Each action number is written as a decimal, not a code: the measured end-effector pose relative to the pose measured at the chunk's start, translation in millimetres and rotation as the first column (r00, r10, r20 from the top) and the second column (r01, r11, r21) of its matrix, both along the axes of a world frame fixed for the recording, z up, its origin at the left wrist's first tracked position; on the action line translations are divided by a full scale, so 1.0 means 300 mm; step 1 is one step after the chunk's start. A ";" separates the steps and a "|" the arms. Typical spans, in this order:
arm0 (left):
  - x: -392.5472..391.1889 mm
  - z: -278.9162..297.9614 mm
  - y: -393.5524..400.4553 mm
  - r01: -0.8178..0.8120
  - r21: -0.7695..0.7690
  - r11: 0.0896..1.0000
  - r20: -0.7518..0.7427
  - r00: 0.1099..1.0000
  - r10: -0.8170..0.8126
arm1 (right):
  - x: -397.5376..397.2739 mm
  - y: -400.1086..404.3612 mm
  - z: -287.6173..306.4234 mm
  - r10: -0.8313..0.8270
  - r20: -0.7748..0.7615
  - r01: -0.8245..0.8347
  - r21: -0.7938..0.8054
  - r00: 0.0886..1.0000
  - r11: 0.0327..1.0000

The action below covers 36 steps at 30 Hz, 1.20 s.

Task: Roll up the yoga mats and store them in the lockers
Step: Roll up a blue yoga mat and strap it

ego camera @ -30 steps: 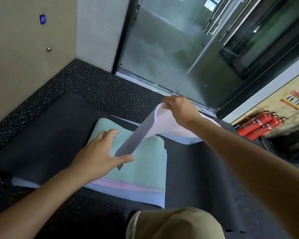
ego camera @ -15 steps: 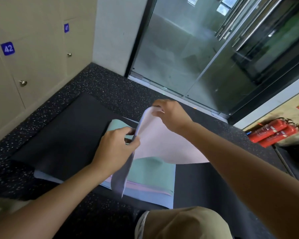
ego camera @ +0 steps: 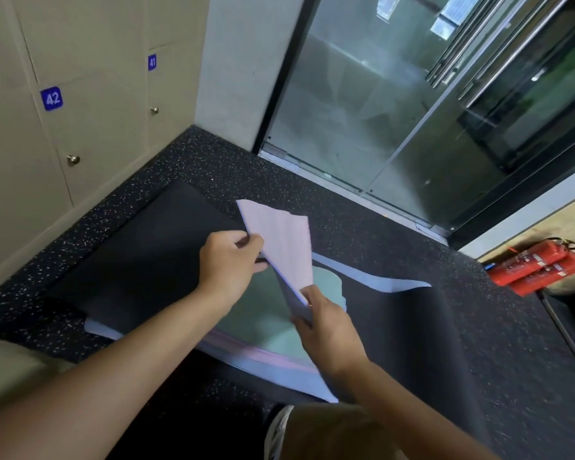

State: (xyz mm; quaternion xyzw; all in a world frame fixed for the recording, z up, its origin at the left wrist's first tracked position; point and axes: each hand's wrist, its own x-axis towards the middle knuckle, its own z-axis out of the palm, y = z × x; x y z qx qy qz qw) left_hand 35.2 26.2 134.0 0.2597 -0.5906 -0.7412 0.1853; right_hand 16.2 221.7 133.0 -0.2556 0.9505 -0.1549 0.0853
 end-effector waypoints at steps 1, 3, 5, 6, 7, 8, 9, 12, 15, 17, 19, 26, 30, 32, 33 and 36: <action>0.003 0.000 -0.007 -0.019 -0.010 1.000 0.023 1.000 0.019 | -0.003 0.007 -0.003 -0.017 -0.059 0.018 0.014 0.998 1.000; 0.013 -0.002 -0.015 -0.071 -0.134 0.988 0.136 0.987 0.089 | -0.014 0.019 -0.014 0.007 -0.216 0.002 0.043 0.976 0.999; 0.033 0.008 -0.019 -0.143 -0.302 0.943 0.222 0.951 0.215 | -0.016 0.028 -0.022 0.080 -0.357 -0.059 0.068 0.931 0.996; 0.047 0.015 -0.025 -0.179 -0.396 0.900 0.195 0.942 0.273 | -0.014 0.028 -0.021 0.111 -0.388 -0.082 0.091 0.915 0.992; 0.067 0.024 -0.032 -0.200 -0.533 0.822 0.116 0.945 0.305 | -0.015 0.027 -0.020 0.119 -0.417 -0.084 0.101 0.901 0.991; 0.081 0.026 -0.037 -0.200 -0.676 0.709 0.017 0.958 0.286 | -0.016 0.027 -0.017 0.128 -0.442 -0.083 0.119 0.888 0.989; 0.089 0.020 -0.041 -0.185 -0.797 0.575 -0.066 0.973 0.222 | -0.015 0.029 -0.009 0.140 -0.463 -0.086 0.137 0.875 0.987; 0.129 0.002 -0.042 -0.093 -0.966 0.242 -0.092 0.996 0.018 | -0.007 0.030 0.032 0.187 -0.507 -0.113 0.174 0.841 0.978; 0.200 0.037 -0.048 -0.037 -0.996 0.081 -0.041 0.998 -0.043 | 0.013 0.043 0.096 0.221 -0.543 -0.136 0.193 0.810 0.972; 0.256 0.080 -0.051 -0.037 -0.999 0.028 -0.038 0.998 -0.041 | 0.036 0.062 0.143 0.245 -0.578 -0.152 0.206 0.778 0.967; 0.307 0.138 -0.044 -0.045 -0.998 0.048 -0.047 0.998 -0.038 | 0.063 0.078 0.181 0.265 -0.616 -0.196 0.179 0.742 0.964; 0.502 0.282 0.010 -0.098 -0.995 0.005 -0.098 0.995 -0.006 | 0.190 0.206 0.257 0.177 -0.667 -0.282 -0.052 0.723 0.958; 0.614 0.346 0.038 -0.068 -0.998 0.000 -0.068 0.997 -0.047 | 0.247 0.292 0.264 0.137 -0.626 -0.279 -0.134 0.767 0.951; 0.663 0.378 0.047 -0.057 -0.998 0.010 -0.057 0.997 -0.043 | 0.265 0.321 0.286 0.125 -0.602 -0.258 -0.141 0.789 0.956; 0.689 0.393 0.048 -0.050 -0.998 0.028 -0.051 0.998 -0.040 | 0.278 0.336 0.301 0.118 -0.580 -0.245 -0.144 0.806 0.959; 0.774 0.422 0.040 -0.022 -0.997 0.078 -0.025 0.999 -0.032 | 0.337 0.375 0.350 0.084 -0.443 -0.215 -0.254 0.893 0.943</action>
